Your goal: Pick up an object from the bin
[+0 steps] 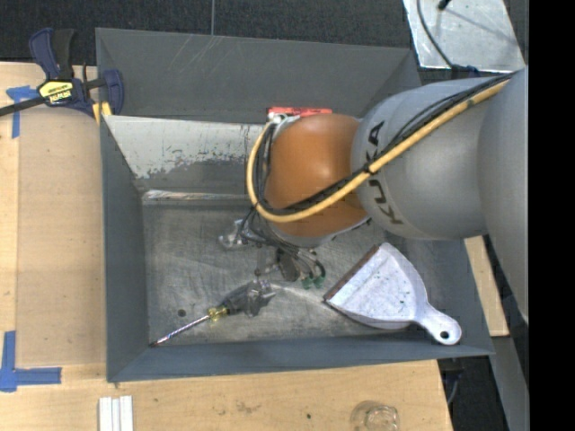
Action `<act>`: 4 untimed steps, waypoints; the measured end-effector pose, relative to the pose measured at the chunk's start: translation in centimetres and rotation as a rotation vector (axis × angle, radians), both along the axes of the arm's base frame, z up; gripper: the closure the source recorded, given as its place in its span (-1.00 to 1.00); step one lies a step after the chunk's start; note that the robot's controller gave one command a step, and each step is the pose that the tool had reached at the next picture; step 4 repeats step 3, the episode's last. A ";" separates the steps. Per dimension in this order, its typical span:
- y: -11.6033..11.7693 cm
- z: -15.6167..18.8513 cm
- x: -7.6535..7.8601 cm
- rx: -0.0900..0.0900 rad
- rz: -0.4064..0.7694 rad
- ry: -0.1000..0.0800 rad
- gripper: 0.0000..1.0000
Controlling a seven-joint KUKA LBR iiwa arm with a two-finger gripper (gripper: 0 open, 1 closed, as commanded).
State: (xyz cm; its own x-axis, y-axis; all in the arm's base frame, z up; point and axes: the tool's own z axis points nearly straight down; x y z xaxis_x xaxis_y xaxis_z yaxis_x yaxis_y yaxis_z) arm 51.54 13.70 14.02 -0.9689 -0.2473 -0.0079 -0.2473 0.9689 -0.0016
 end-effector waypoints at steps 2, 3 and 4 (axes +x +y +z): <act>-0.7 -6.0 -1.8 0.000 0.241 0.004 1.00; -1.7 7.3 -0.5 -0.001 0.226 0.008 1.00; -1.7 7.3 -0.5 -0.001 0.226 0.008 1.00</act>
Offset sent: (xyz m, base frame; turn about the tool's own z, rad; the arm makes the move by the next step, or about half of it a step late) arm 0.0000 0.0000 0.0000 0.0000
